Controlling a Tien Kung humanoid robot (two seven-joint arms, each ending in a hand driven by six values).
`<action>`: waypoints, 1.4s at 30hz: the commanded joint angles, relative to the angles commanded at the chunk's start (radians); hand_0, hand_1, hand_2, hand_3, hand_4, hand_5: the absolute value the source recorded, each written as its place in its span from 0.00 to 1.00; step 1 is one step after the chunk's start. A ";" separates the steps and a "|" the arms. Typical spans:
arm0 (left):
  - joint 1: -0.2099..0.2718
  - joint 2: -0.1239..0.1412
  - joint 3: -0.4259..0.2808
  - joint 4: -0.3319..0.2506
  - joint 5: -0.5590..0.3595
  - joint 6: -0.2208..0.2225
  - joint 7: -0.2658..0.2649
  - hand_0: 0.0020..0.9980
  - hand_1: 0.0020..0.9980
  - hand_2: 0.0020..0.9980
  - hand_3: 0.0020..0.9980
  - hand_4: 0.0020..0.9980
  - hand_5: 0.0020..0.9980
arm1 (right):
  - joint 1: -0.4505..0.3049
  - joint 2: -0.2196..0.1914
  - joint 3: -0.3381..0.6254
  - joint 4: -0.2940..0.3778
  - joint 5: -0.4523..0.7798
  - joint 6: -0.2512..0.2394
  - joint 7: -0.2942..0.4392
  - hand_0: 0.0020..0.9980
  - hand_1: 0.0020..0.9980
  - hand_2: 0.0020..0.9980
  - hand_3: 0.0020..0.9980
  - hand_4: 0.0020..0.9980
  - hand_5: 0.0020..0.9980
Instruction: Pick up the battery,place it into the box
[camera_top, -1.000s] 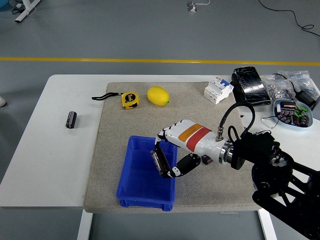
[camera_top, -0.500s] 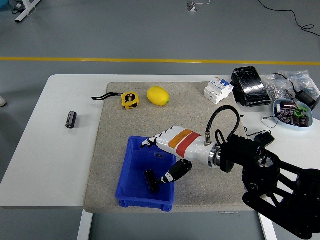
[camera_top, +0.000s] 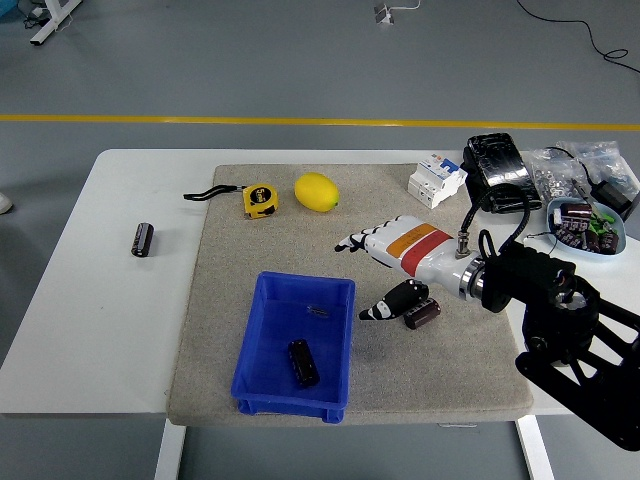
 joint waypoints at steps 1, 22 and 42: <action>0.000 0.000 0.001 0.000 -0.001 0.000 0.000 0.68 0.62 0.67 0.64 0.66 0.68 | 0.004 -0.011 -0.013 -0.015 -0.013 -0.005 0.005 0.63 0.66 0.74 0.81 1.00 0.41; 0.000 -0.006 0.002 -0.003 -0.001 -0.004 -0.001 0.67 0.63 0.67 0.64 0.66 0.68 | 0.088 -0.070 -0.235 -0.200 -0.044 -0.121 0.104 0.57 0.60 0.69 0.66 0.99 0.38; -0.003 -0.007 -0.010 -0.006 0.022 -0.013 0.004 0.67 0.63 0.66 0.64 0.66 0.68 | 0.110 -0.036 -0.285 -0.355 -0.006 -0.170 0.141 0.55 0.59 0.66 0.55 0.93 0.34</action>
